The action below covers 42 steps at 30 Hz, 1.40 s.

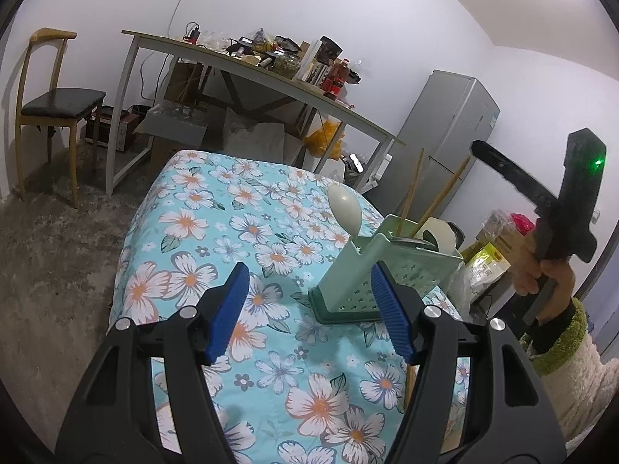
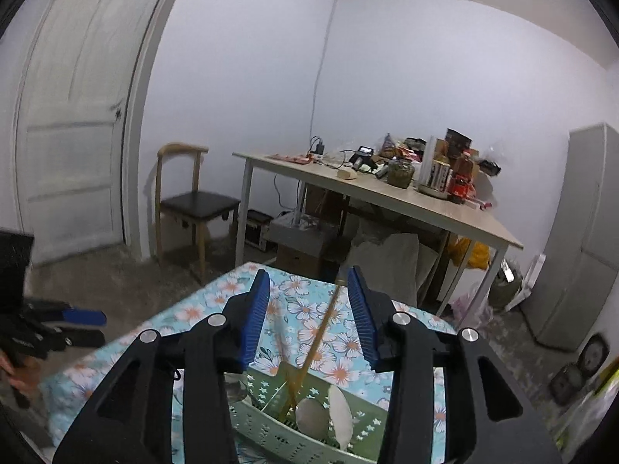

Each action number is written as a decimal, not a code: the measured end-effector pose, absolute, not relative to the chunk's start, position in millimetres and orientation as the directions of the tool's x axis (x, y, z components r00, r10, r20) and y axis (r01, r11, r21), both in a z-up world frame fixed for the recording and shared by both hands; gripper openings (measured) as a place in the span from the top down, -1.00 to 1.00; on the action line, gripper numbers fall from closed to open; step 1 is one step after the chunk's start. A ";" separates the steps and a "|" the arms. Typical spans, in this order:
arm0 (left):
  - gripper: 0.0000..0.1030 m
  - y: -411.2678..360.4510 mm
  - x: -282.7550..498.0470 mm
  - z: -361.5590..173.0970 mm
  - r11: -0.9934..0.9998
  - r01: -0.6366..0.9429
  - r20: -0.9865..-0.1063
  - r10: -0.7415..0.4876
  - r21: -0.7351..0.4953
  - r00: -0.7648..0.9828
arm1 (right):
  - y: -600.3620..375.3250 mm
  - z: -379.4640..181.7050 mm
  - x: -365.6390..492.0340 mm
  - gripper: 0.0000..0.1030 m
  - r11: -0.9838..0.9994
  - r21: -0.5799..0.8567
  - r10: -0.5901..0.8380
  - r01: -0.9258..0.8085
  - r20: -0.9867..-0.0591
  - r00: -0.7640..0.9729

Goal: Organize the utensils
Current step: 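Lower the right gripper's chopstick into the green holder and open it, then grasp another wooden chopstick with the right gripper while the left gripper returns to the chopsticks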

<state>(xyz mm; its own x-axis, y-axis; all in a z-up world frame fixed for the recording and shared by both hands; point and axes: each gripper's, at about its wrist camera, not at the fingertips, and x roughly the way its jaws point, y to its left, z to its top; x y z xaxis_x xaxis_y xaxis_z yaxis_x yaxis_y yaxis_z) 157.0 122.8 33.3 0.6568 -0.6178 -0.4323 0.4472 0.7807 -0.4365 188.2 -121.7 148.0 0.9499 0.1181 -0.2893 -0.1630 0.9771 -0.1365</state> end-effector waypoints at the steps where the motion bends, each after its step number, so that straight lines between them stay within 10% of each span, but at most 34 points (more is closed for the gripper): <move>1: -0.21 121.8 156.9 33.4 0.780 0.449 -0.433 -0.619 -0.437 0.655 | -127.2 149.1 184.6 0.19 0.981 -0.117 0.116 -0.155 -0.288 0.951; 25: -0.25 68.1 136.6 34.7 0.743 0.543 -0.477 -0.668 -0.390 0.571 | -300.1 0.9 73.1 0.18 0.746 0.611 0.136 0.265 -0.529 0.838; 42: -0.26 2.8 110.4 4.2 0.685 0.631 -0.581 -0.696 -0.364 0.421 | -353.5 -123.5 92.9 0.61 0.425 0.773 0.198 0.470 -0.586 0.785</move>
<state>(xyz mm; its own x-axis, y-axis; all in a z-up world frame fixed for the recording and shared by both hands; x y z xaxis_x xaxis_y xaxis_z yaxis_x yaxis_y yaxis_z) 110.4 2.8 4.2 0.4211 -0.6964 -0.5811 0.6313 0.6851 -0.3635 92.9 -353.5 -123.5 0.7855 0.1980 -0.5864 0.4701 0.4254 0.7734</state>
